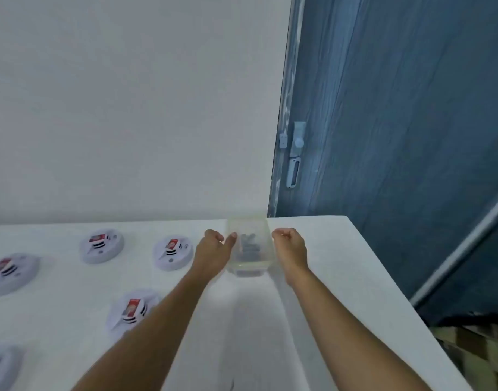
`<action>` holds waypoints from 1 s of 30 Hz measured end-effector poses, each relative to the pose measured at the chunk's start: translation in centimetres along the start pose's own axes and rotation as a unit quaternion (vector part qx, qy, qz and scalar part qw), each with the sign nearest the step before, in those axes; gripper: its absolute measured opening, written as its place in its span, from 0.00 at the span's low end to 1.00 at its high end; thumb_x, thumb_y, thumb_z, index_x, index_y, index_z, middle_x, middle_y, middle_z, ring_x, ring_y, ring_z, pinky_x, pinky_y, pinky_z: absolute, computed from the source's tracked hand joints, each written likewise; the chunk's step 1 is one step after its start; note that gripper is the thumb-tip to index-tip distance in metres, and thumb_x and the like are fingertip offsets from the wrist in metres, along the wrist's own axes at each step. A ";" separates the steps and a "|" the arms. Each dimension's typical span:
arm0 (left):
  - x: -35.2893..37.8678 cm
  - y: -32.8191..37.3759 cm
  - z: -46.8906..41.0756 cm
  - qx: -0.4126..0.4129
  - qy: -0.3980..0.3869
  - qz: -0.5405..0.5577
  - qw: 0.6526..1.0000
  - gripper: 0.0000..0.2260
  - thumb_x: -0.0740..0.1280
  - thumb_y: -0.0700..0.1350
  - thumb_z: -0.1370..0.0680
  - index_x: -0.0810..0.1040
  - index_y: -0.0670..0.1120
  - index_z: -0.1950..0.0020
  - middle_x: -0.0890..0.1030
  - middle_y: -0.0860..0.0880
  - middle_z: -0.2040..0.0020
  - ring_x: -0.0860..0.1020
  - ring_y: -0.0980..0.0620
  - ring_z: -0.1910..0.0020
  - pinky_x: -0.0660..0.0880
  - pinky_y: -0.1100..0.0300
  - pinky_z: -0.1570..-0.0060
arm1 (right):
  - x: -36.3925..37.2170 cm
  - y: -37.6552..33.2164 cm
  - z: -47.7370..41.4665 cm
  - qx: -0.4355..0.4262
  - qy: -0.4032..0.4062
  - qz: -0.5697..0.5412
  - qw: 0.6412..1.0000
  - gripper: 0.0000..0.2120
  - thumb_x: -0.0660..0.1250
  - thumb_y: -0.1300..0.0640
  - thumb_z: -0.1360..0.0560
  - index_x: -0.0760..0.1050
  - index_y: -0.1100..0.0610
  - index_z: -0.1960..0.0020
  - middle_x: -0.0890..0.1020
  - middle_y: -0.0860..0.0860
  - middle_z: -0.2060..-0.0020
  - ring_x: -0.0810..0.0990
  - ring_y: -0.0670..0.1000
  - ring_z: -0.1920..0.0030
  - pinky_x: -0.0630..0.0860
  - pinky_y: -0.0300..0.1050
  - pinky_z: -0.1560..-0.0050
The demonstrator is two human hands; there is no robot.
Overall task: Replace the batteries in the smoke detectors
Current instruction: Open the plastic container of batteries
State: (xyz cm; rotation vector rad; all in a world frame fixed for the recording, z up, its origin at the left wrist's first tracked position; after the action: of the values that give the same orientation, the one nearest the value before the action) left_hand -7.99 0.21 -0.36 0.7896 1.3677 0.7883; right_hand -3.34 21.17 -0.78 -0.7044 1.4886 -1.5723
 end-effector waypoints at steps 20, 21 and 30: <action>2.9 -2.9 -1.1 -0.166 -0.079 0.252 0.950 0.18 0.70 0.50 0.22 0.80 0.33 0.54 0.80 0.38 0.57 0.77 0.42 0.59 0.77 0.41 0.49 | 2.4 2.5 -0.3 0.131 -0.107 -0.078 0.982 0.05 0.69 0.58 0.20 0.79 0.60 0.50 0.83 0.54 0.60 0.80 0.50 0.65 0.73 0.33 0.74; 2.8 -3.1 -1.0 -0.164 -0.083 0.247 0.952 0.19 0.70 0.51 0.22 0.80 0.32 0.52 0.80 0.37 0.57 0.77 0.42 0.59 0.77 0.43 0.50 | 2.4 2.6 -0.2 0.134 -0.113 -0.080 0.981 0.05 0.69 0.58 0.20 0.80 0.61 0.49 0.84 0.55 0.57 0.82 0.51 0.63 0.76 0.36 0.71; 1.8 -3.2 2.7 -0.151 -0.129 0.243 0.949 0.20 0.69 0.49 0.22 0.79 0.30 0.46 0.80 0.37 0.56 0.78 0.43 0.59 0.79 0.47 0.49 | 1.7 4.9 2.2 0.157 -0.174 -0.081 0.969 0.09 0.72 0.57 0.23 0.83 0.63 0.48 0.82 0.59 0.56 0.76 0.57 0.55 0.71 0.51 0.52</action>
State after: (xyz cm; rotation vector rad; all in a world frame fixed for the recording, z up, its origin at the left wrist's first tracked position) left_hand -5.15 -0.01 -3.90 0.9590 0.7965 1.2005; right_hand -1.38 18.89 -5.48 -0.8781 0.9195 -1.6558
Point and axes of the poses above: each hand's wrist, its own z-axis away from the middle knuckle, its own x-axis out of the palm, y = z × x, the point moved 8 cm from there along -z, towards the middle knuckle
